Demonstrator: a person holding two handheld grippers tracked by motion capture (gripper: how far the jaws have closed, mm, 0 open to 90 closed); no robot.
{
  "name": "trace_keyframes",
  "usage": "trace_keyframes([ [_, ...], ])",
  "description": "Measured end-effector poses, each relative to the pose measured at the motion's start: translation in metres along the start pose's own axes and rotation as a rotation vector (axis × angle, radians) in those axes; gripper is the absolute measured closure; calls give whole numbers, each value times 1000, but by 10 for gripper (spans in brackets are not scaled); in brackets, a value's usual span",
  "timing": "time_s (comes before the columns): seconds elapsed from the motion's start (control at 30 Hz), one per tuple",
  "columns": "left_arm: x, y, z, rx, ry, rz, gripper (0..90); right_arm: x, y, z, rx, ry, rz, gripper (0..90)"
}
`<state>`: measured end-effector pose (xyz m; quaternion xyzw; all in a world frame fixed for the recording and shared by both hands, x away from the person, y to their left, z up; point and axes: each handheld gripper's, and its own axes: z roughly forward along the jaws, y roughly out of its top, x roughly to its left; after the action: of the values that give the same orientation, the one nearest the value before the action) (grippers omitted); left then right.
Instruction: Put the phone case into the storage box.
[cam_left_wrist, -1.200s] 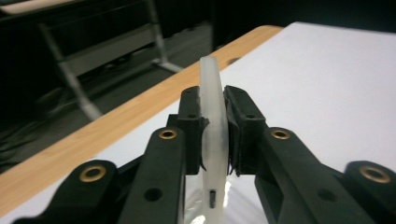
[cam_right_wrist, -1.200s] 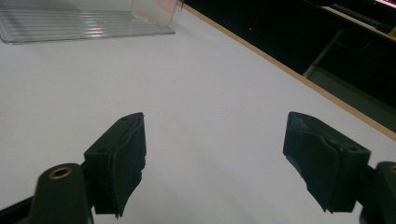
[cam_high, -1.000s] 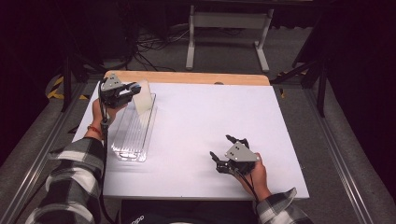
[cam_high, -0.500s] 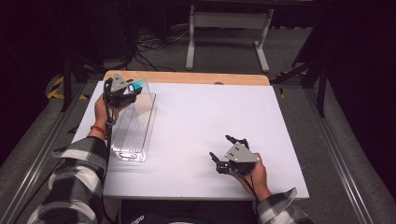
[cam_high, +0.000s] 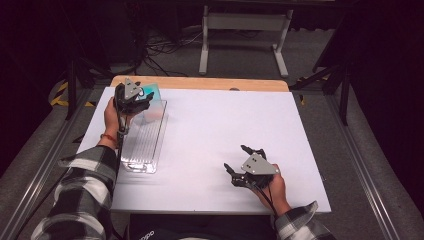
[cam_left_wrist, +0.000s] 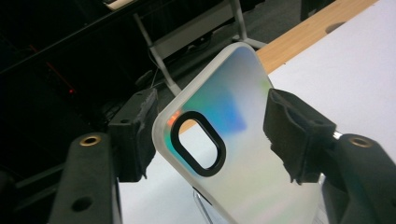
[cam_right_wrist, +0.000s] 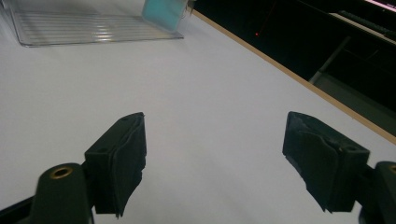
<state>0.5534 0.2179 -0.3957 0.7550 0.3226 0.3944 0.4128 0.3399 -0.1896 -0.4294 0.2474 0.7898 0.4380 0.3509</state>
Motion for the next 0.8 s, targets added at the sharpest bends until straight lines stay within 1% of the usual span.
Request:
trace_keyframes([
  [0.03, 0, 0, 0, 0, 1, -9, 350, 0, 0, 0, 0, 1, -1, 221],
  [0.07, 0, 0, -1, -2, 13, -10, 341, 0, 0, 0, 1, 2, -1, 222],
  [0.17, 2, -1, -4, -13, 1, -46, 325, 0, 0, 0, 1, 4, -4, 222],
  [0.23, 2, -2, -5, -11, -3, -52, 325, 1, 0, 0, 2, 5, -3, 222],
  [0.27, 1, -3, -4, -2, -17, -73, 325, 0, 0, 0, 2, 6, -3, 222],
  [0.33, 2, -5, -4, 9, -18, -75, 326, 0, 0, 0, 2, 6, -1, 222],
  [0.37, 1, -6, -4, 7, -23, -90, 326, 0, 0, 0, 2, 5, 0, 222],
  [0.5, 0, -8, -7, -1, -39, -99, 329, 1, 0, 0, -2, 0, -1, 223],
  [0.57, 0, -9, -8, -4, -55, -109, 329, 1, 0, 0, 0, 0, -1, 224],
  [0.73, 1, -11, -15, -19, -70, -133, 326, 1, 1, -1, -5, 0, -2, 228],
  [0.8, 2, -11, -16, -22, -70, -130, 322, 1, 1, -1, -5, -4, -4, 228],
])
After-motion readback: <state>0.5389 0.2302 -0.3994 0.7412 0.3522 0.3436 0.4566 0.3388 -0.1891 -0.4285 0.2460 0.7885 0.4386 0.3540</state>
